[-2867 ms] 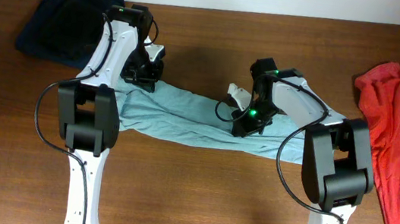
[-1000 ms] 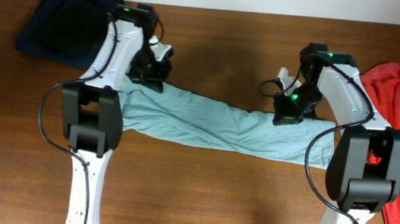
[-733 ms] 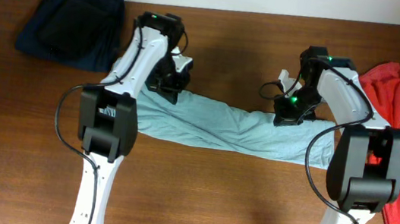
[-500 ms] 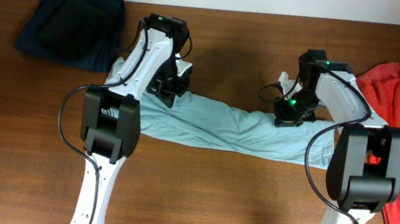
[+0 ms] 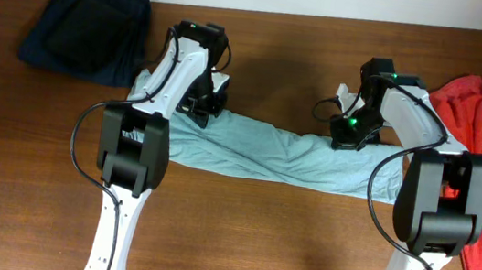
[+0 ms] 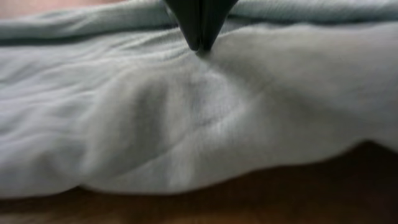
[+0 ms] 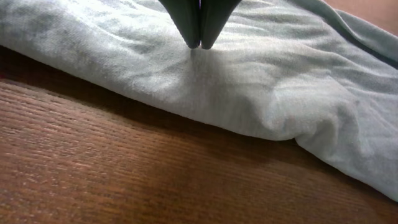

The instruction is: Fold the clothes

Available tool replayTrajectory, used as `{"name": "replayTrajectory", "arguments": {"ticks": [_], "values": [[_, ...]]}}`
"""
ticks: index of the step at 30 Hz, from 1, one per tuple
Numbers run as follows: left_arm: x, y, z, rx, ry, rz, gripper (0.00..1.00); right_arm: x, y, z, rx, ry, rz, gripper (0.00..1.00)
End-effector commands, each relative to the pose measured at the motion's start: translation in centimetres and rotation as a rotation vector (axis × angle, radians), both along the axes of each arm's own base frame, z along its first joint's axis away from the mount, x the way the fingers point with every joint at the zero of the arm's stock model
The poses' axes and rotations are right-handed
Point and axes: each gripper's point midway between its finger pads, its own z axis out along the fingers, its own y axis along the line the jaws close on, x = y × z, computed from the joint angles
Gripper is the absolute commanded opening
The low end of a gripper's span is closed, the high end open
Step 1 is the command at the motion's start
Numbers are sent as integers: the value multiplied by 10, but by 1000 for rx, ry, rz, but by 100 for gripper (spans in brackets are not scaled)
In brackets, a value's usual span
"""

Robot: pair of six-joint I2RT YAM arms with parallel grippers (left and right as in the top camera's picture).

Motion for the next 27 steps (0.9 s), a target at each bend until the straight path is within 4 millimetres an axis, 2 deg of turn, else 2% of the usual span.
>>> {"name": "replayTrajectory", "arguments": {"ticks": [1, 4, 22, 27], "values": [[-19, -3, -14, 5, 67, 4, 0, -2, -5, -1, -16, 5, -12, 5], [-30, -2, -14, 21, 110, -3, 0, -2, -5, -1, -16, 4, -12, 5], [-55, 5, 4, 62, 205, -10, 0, -2, -5, -1, -16, 4, -12, 6], [-59, 7, -1, 69, 218, -11, 0, -2, -5, -1, -16, 4, -12, 6]]}}
